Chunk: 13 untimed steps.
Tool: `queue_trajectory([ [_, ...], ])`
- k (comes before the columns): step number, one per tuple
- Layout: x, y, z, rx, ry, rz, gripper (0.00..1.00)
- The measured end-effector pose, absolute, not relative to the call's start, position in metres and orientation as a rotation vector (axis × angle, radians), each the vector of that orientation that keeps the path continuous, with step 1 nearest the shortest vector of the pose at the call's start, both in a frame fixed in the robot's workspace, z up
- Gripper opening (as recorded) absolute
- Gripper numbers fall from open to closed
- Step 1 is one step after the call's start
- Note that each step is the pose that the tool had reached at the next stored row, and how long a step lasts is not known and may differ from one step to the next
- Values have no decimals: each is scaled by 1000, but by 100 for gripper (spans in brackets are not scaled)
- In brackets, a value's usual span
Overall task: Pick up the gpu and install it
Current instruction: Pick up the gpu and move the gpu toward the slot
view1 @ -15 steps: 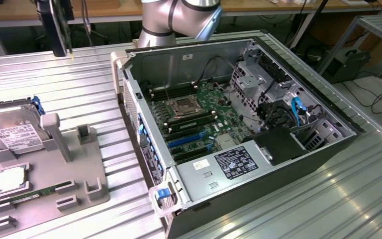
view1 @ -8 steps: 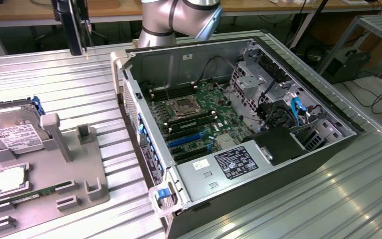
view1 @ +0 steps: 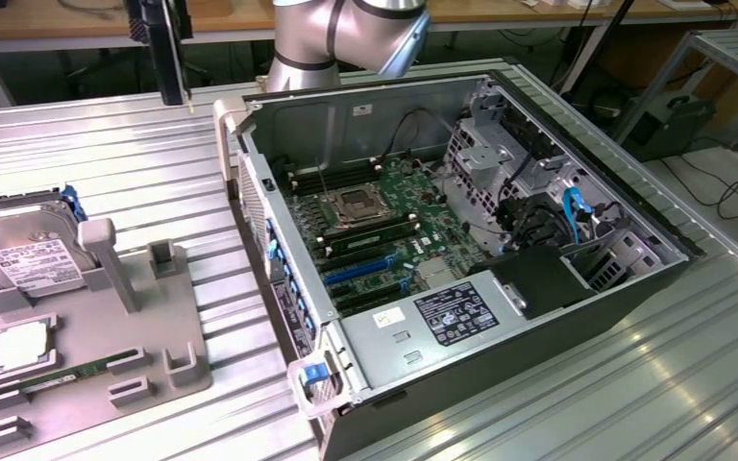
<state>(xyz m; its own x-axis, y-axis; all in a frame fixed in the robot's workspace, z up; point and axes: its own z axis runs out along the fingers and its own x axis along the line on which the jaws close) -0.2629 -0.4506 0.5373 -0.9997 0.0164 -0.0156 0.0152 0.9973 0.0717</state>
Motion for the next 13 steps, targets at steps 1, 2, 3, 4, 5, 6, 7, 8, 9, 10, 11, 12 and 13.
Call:
queue_trajectory([
  [1, -262, -451, 537, 25, 3123, 112, 27],
  [2, -260, -451, 537, 25, 3123, 112, 27],
  [3, -258, -451, 537, 25, 3123, 112, 27],
  [4, -257, -451, 537, 25, 3123, 112, 27],
  [5, -255, -451, 537, 25, 3123, 112, 27],
  [6, -254, -451, 536, 25, 3123, 112, 27],
  [7, -252, -451, 536, 25, 3123, 112, 27],
  [8, -251, -451, 536, 25, 3123, 112, 27],
  [9, -249, -451, 536, 25, 3123, 112, 27],
  [10, -248, -451, 536, 25, 3123, 112, 27],
  [11, -247, -451, 536, 25, 3123, 112, 27],
  [12, -246, -451, 535, 25, 3123, 112, 27],
  [13, -245, -451, 535, 25, 3123, 112, 27],
])
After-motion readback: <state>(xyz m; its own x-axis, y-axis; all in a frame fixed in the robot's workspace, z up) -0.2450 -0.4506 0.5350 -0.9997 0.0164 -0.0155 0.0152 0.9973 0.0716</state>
